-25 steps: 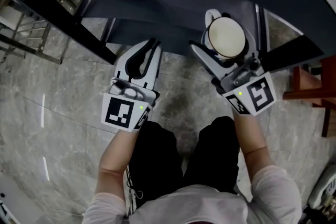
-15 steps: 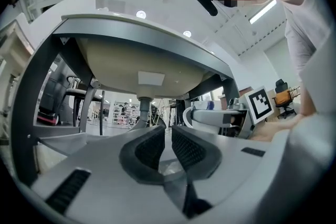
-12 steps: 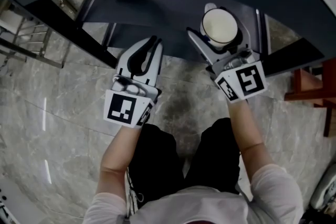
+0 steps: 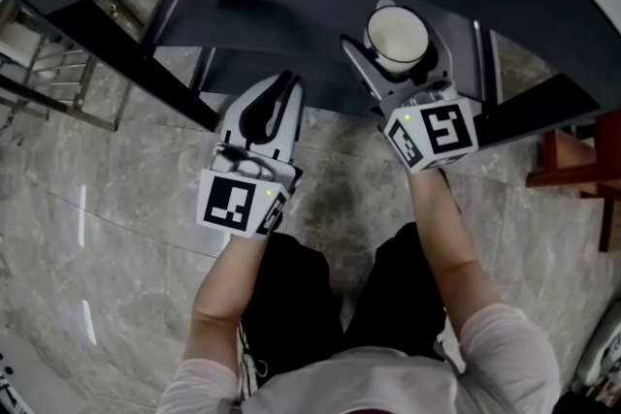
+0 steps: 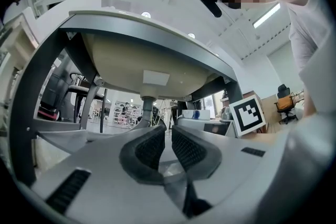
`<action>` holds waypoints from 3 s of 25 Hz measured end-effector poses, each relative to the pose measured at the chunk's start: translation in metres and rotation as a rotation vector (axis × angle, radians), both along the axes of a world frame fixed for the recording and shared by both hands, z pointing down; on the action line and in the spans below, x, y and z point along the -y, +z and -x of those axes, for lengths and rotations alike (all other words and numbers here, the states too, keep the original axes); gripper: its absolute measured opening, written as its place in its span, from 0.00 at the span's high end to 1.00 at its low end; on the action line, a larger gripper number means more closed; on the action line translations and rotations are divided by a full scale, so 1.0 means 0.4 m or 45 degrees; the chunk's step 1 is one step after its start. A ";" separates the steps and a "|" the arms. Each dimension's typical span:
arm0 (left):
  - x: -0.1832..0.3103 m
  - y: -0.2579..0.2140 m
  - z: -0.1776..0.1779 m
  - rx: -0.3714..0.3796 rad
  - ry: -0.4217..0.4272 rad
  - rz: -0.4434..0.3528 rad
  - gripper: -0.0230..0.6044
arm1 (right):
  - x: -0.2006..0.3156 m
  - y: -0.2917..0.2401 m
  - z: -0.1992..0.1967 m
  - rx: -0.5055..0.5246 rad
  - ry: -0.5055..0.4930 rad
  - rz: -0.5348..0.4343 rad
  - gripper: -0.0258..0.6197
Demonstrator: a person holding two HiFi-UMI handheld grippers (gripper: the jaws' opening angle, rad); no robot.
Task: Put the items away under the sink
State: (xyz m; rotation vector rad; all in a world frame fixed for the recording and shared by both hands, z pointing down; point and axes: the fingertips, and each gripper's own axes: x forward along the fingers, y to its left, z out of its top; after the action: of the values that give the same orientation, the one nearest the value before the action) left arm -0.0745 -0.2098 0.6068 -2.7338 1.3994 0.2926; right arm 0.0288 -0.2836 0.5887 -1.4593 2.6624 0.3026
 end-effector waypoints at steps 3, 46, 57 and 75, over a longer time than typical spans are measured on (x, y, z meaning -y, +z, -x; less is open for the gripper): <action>-0.001 0.000 0.011 -0.007 -0.010 0.000 0.90 | 0.021 0.011 0.002 -0.004 0.026 0.010 0.33; -0.046 0.007 0.054 -0.103 -0.008 0.017 0.90 | 0.088 0.086 -0.053 -0.137 0.457 0.172 0.33; -0.067 -0.008 0.040 -0.108 0.006 0.001 0.90 | 0.083 0.088 -0.075 -0.105 0.486 0.183 0.33; -0.087 -0.025 0.029 -0.119 0.012 -0.006 0.90 | 0.096 0.099 -0.058 -0.142 0.409 0.243 0.33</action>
State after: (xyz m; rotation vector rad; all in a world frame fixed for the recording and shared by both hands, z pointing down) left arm -0.0862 -0.1748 0.5969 -2.7566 1.4058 0.4286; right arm 0.0520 -0.3219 0.6284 -1.9888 2.5932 0.1583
